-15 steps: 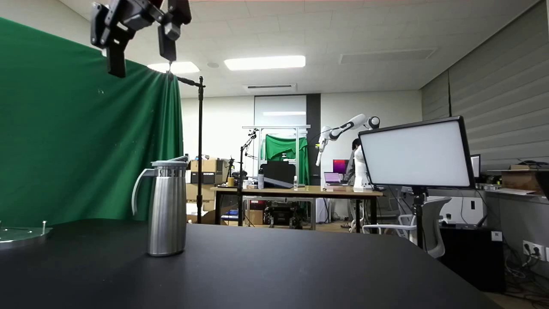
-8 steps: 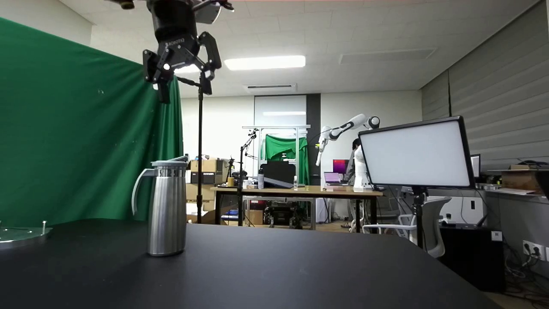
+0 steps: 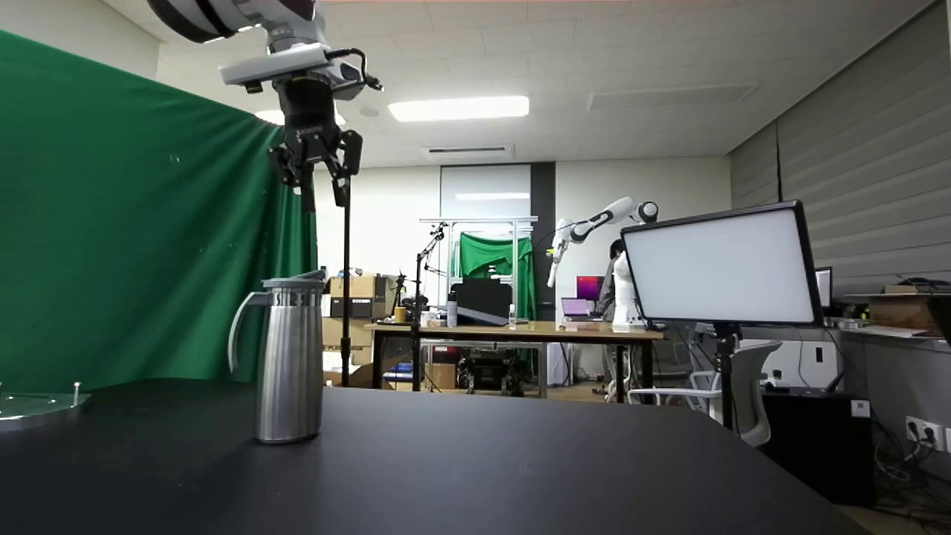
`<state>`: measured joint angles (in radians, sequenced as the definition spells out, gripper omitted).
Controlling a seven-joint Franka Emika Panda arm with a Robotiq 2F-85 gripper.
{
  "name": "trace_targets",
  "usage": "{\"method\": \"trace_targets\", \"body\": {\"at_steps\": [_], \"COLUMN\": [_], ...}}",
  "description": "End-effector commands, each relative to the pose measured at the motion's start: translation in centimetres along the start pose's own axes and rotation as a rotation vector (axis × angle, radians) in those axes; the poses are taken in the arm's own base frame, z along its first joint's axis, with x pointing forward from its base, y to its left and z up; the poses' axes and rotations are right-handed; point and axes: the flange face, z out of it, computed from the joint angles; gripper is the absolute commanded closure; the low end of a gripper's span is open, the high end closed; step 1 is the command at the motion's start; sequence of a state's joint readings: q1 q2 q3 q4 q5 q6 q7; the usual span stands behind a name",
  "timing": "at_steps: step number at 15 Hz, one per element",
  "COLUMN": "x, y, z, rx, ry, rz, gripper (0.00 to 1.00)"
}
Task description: Close the flusk.
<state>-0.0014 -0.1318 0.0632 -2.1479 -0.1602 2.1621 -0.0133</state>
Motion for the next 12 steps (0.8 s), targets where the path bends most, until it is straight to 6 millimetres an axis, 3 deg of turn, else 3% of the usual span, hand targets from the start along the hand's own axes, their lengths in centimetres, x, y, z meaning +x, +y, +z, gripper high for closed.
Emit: {"method": "trace_targets", "body": {"at_steps": [1,2,5,10,11,12], "x": [4.1,2.0,3.5,3.8,3.8,4.2], "y": [-0.7,-0.8,-0.9,-0.9,-0.9,-1.2], "z": [0.4,0.4,1.2,1.1,1.1,1.5], "rx": [-0.001,0.005,0.009,0.009,0.009,0.000], "ry": [-0.053,-0.019,-0.044,-0.044,-0.044,-0.052], "rz": [0.012,-0.009,-0.011,-0.010,-0.010,-0.012], "gripper": [0.82,0.63,0.81,0.81,0.95,0.96]}}
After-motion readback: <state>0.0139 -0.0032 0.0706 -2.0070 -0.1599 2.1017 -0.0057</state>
